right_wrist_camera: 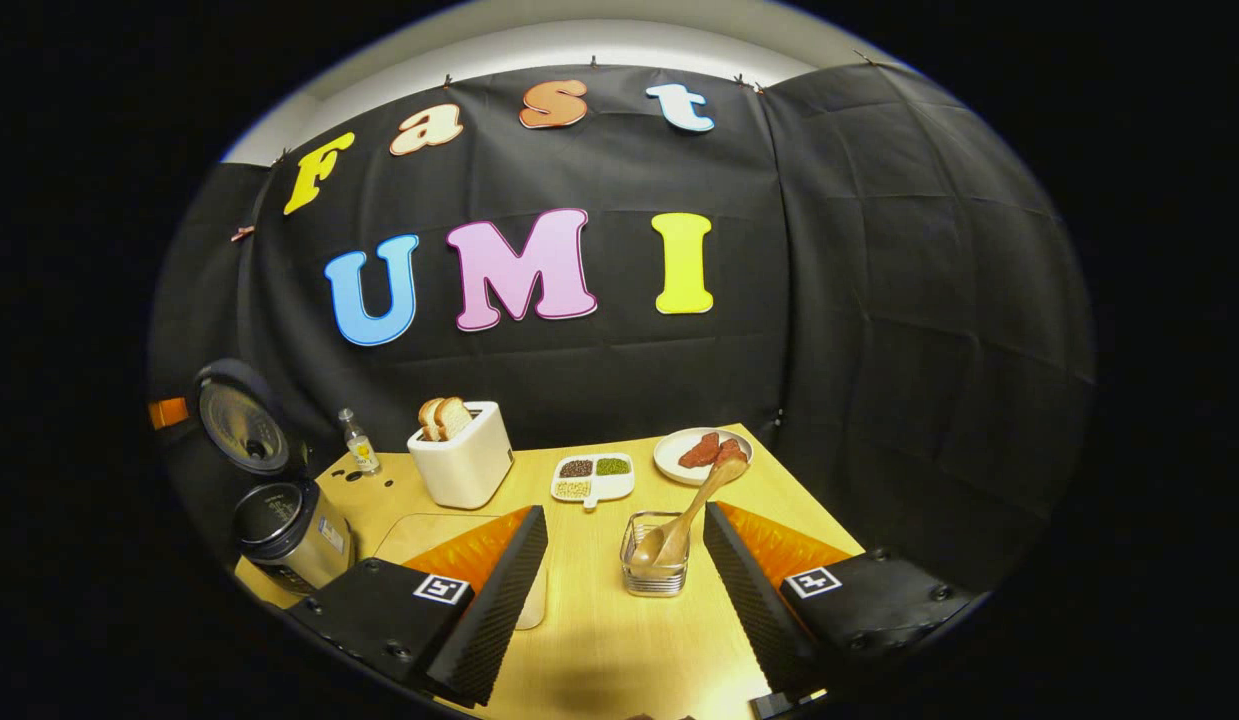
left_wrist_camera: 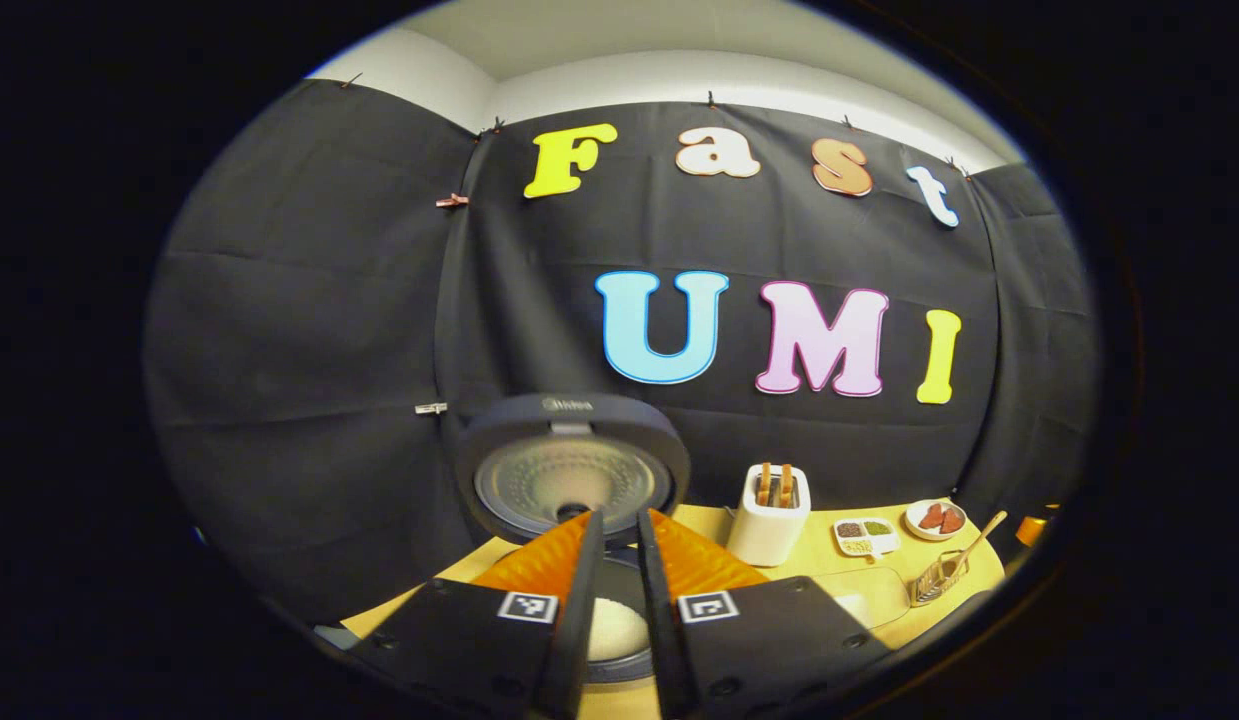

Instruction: Close the left gripper, press the button to open the rice cooker; take a wooden spoon from the chopstick holder with the right hand, scoop a spoonful of rice and pour it into the rice cooker, then put the wooden spoon back into the chopstick holder.

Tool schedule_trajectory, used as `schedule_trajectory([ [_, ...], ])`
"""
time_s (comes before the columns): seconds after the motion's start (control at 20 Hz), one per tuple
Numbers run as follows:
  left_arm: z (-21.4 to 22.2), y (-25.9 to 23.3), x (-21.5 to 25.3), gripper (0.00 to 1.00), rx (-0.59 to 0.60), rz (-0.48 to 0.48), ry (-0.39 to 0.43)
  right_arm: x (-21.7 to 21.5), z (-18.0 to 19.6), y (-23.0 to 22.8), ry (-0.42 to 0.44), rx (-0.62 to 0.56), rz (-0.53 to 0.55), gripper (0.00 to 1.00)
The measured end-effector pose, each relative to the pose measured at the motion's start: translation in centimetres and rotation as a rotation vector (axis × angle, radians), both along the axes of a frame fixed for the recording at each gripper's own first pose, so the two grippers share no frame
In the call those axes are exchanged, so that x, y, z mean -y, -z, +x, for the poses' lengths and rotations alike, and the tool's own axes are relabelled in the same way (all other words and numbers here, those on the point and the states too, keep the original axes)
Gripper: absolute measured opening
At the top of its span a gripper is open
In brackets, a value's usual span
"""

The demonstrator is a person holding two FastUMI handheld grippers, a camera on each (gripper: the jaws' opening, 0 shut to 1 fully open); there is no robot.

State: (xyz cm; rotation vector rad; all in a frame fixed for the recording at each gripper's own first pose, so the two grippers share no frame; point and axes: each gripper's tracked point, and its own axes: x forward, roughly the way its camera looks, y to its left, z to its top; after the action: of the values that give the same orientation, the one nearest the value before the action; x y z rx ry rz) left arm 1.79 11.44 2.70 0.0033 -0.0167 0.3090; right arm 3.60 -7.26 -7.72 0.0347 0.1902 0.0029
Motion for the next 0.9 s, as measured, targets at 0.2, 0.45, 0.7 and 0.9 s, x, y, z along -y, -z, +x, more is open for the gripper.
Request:
schedule_trajectory([
  [0.2, -0.1, 1.8, 3.2, 0.6, -0.006, -0.061, 0.015, 1.8, 2.6, 1.5, -0.005, -0.023, -0.016, 0.99],
  [0.45, -0.7, 4.2, 4.9, 0.97, -0.066, -0.026, -0.026, 4.3, 6.3, 3.8, 0.019, -0.073, 0.0, 0.99],
  [0.7, -1.3, 6.0, 6.2, 0.97, -0.113, -0.04, -0.066, 6.3, 10.0, 5.9, 0.058, -0.104, 0.04, 0.99],
  [0.9, -1.8, 7.7, 6.8, 0.97, -0.171, -0.021, -0.095, 7.0, 12.8, 8.5, 0.091, -0.162, 0.097, 0.99],
])
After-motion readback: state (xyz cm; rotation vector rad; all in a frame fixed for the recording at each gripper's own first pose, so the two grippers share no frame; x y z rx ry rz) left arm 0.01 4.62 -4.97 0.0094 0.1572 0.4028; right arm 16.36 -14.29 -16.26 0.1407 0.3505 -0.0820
